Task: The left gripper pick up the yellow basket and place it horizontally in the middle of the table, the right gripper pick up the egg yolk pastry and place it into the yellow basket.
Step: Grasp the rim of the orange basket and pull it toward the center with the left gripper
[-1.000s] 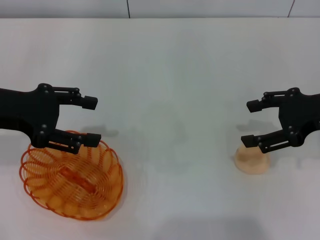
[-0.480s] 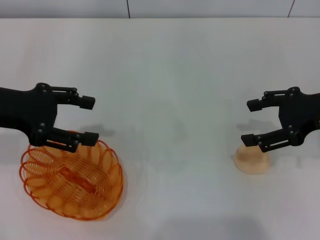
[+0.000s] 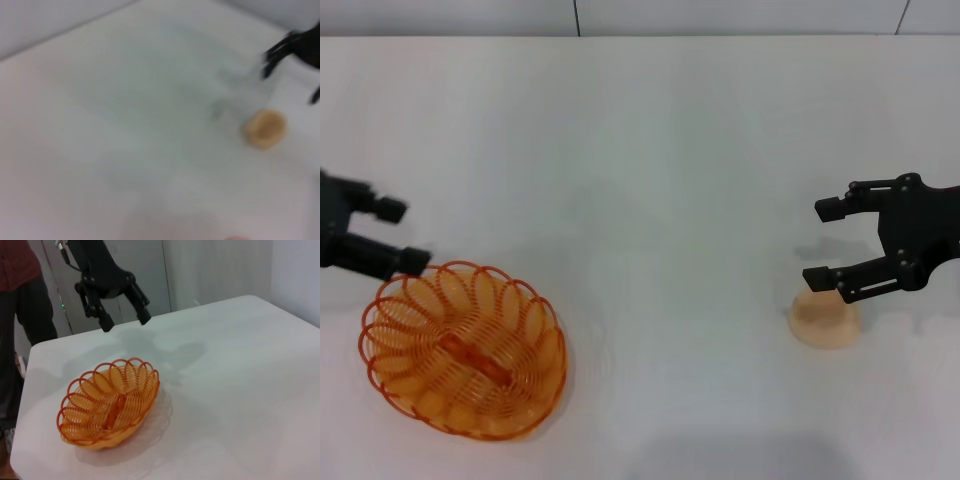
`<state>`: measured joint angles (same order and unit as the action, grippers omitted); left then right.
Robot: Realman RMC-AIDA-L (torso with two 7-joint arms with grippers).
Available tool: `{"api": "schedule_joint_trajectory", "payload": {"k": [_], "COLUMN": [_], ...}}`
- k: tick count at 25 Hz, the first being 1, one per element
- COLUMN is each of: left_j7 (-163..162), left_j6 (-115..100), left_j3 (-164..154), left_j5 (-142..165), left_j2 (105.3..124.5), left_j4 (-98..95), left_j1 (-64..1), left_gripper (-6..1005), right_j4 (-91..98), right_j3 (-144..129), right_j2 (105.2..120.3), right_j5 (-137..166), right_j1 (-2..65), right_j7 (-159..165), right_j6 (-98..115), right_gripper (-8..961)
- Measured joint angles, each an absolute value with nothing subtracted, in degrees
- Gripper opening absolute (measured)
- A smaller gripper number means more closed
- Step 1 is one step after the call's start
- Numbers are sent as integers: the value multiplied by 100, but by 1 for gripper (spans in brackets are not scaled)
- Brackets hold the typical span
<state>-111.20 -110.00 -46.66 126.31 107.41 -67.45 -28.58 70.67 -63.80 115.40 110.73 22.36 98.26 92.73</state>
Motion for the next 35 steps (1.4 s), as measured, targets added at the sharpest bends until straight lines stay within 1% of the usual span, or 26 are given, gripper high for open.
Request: {"api": "schedule_joint_trajectory", "payload": {"k": [6,17,35], "left_j7": [-11688,-12011,-12242], "left_j6": [-11004,-10599,-10289], "left_j3": [-4666,-4667,-4689], "left_j5": [13729,14532,15290], "left_j2": [10726,10835,10973], "left_j4": [-6770,-6485,-5727], "left_j1": [-2927,-2966,-3450], "left_gripper": [840,812,766], "right_j4": [7060,7057,6987], "right_j3": [-6381,-6380,-6380], "right_j2": [11549,11549,11548], "right_j5": [11011,10994,10933], "right_j1": [2243,2234,2201], "right_j7": [9826,9826,9826], "right_j6": [9255,9237,9237], "right_gripper": [869,869,869]}}
